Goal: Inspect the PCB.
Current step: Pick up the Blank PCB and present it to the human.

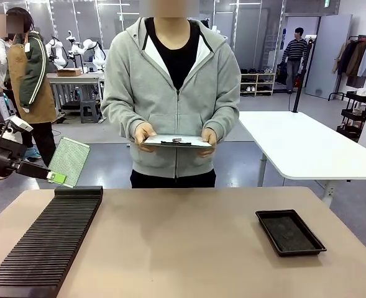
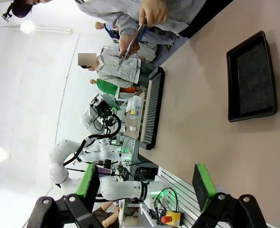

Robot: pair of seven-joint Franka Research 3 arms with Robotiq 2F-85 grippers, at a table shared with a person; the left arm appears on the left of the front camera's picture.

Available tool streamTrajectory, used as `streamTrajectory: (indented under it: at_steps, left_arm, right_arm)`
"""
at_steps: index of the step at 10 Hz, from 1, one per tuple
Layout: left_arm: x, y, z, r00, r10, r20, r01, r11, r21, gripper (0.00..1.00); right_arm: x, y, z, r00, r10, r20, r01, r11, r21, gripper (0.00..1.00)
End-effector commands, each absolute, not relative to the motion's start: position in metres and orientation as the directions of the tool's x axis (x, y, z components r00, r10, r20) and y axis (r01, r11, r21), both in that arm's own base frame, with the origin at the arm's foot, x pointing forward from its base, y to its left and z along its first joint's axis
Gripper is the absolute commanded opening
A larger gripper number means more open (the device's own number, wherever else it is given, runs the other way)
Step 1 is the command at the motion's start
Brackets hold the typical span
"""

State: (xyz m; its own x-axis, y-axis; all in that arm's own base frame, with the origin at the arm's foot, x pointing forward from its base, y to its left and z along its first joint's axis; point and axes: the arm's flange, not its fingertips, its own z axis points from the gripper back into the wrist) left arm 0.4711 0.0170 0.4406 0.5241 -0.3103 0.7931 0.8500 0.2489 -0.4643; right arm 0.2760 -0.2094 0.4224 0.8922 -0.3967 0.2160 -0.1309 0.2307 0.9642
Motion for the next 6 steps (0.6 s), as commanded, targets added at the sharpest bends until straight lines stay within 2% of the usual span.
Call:
streamTrajectory:
  at_steps: [1, 2, 3, 6]
  left_arm:
    - [0.473, 0.005, 0.441, 0.598, -0.211, 0.773, 0.801, 0.187, -0.569, 0.04]
    - [0.477, -0.002, 0.44, 0.637, -0.142, 0.758, 0.77, 0.159, -0.618, 0.04]
    - [0.479, -0.011, 0.437, 0.681, -0.059, 0.73, 0.733, 0.072, -0.677, 0.04]
    - [0.475, -0.044, 0.419, 0.794, -0.021, 0.607, 0.607, 0.057, -0.792, 0.04]
  right_arm:
    - [0.275, -0.209, 0.423, 0.892, -0.397, 0.217, -0.133, 0.228, 0.965, 1.0]
    - [0.275, -0.209, 0.423, 0.892, -0.397, 0.217, -0.133, 0.228, 0.965, 1.0]
    - [0.275, -0.209, 0.423, 0.892, -0.397, 0.217, -0.133, 0.228, 0.965, 1.0]
    - [0.275, -0.209, 0.423, 0.892, -0.397, 0.217, -0.133, 0.228, 0.965, 1.0]
